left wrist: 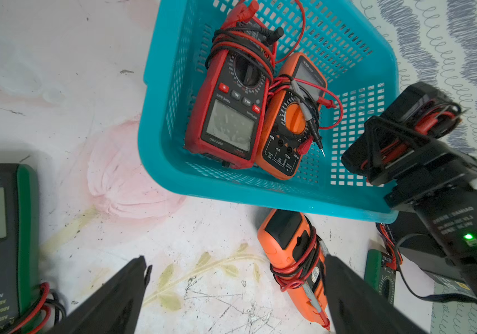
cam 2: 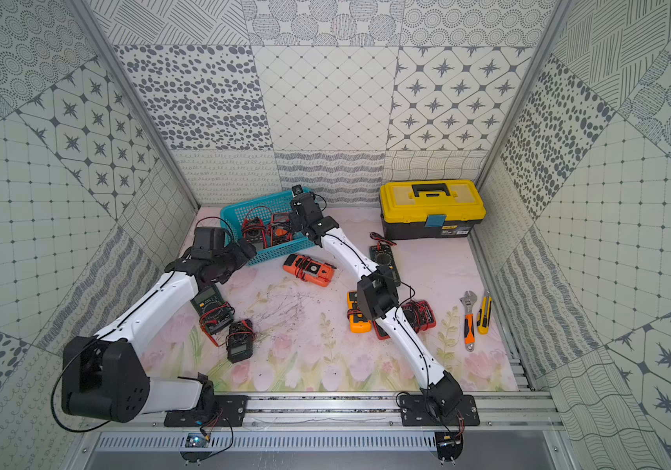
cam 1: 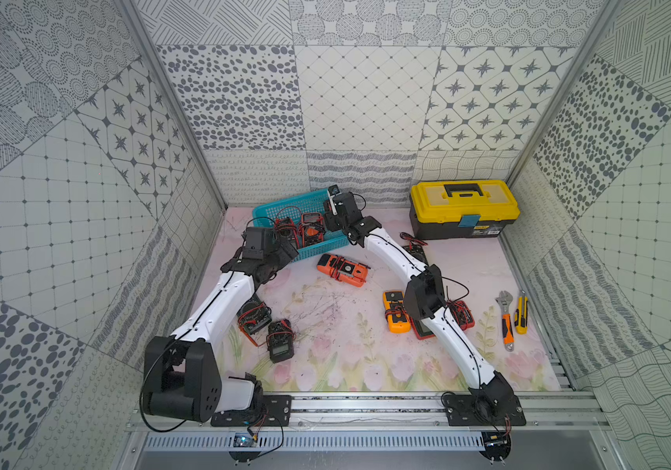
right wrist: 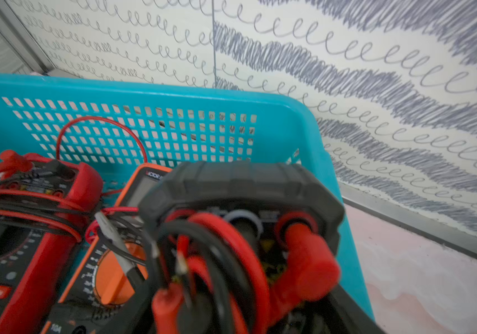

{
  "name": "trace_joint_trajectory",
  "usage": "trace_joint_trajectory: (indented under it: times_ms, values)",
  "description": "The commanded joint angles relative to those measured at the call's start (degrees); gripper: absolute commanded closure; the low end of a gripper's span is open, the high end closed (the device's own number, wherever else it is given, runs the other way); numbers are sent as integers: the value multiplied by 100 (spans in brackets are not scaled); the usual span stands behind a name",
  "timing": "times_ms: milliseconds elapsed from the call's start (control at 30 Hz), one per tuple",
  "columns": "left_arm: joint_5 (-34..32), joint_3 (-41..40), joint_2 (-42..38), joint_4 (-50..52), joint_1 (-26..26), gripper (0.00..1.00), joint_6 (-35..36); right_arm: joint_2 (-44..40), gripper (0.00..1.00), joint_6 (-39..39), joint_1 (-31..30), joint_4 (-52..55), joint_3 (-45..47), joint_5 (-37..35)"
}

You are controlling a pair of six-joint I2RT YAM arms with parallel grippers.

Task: Put the multimeter into the basket
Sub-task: Move the basket to the center of the board, then place the multimeter in the basket.

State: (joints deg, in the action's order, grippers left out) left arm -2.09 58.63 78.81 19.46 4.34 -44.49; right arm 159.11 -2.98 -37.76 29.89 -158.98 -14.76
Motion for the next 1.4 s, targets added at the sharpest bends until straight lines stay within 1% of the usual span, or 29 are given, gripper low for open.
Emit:
trace_joint_trajectory:
  times_ms: [0, 367, 633, 700, 867, 967, 1067, 1133, 1200, 1233, 1267, 1367]
  values:
    - [-71, -35, -103, -125, -6, 1, 63, -369, 92, -16, -20, 217, 104, -161]
    - [-94, -71, -163, -61, -5, 1, 36, -486, 91, 21, 2, 1263, 115, -566]
    - [-86, -75, -164, -28, -7, 1, -32, -534, 91, -520, 185, 2213, 66, -574]
    - [-71, -79, -155, -23, -11, 1, -38, -562, 89, -677, 242, 2382, 106, -508]
    - [-92, -96, -170, 6, -8, 1, -31, -516, 86, -992, 295, 2463, 248, -265]
    - [-97, -120, -171, 14, -4, 1, -33, -335, 82, -1159, 291, 2452, 169, 15]
    - [-93, -147, -160, 23, -11, 1, -18, -161, 74, -1194, 287, 2383, 77, 236]
    - [-91, -157, -147, 25, -3, 1, -25, -76, 65, -1206, 287, 2296, 51, 340]
    - [-95, -154, -143, 16, -2, 1, -22, -1, 63, -1215, 287, 2237, 52, 346]
    - [-88, -156, -137, 14, -8, 1, -25, 30, 60, -1218, 288, 2224, 51, 343]
    - [-84, -152, -134, 6, -8, 1, -25, 51, 54, -1222, 292, 2199, 54, 335]
    - [-49, -156, -112, -16, -9, 1, -28, 149, 50, -1209, 298, 2167, 55, 290]
